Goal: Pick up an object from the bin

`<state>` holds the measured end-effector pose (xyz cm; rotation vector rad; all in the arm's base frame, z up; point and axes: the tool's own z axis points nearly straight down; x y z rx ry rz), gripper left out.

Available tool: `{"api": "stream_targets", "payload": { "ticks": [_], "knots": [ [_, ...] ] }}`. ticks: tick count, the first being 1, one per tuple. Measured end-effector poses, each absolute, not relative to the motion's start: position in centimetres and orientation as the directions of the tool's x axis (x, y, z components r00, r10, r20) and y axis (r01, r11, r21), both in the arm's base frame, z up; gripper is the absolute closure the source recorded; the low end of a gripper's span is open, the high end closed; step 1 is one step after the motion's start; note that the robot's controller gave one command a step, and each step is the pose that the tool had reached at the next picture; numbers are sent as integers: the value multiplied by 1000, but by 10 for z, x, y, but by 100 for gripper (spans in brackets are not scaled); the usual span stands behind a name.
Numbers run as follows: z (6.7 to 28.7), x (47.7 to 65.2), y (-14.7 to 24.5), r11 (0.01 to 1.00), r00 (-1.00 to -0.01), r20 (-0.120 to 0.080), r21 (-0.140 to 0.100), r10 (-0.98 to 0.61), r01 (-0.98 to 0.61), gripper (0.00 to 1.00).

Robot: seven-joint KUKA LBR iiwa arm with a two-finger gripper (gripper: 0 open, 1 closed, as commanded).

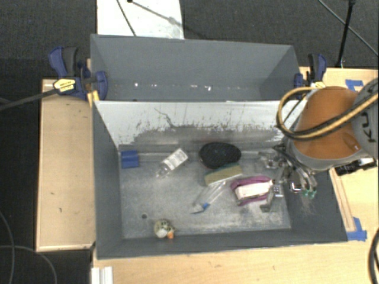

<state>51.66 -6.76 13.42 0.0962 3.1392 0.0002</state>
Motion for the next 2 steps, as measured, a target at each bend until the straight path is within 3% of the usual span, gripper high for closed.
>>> {"api": "stream_targets", "payload": {
  "ticks": [1,2],
  "knots": [
    [67,539,-74,1000,-1000,2,1,-3,-3,0],
    [70,539,-74,1000,-1000,-2,0,-3,-3,100]
  ]
}}
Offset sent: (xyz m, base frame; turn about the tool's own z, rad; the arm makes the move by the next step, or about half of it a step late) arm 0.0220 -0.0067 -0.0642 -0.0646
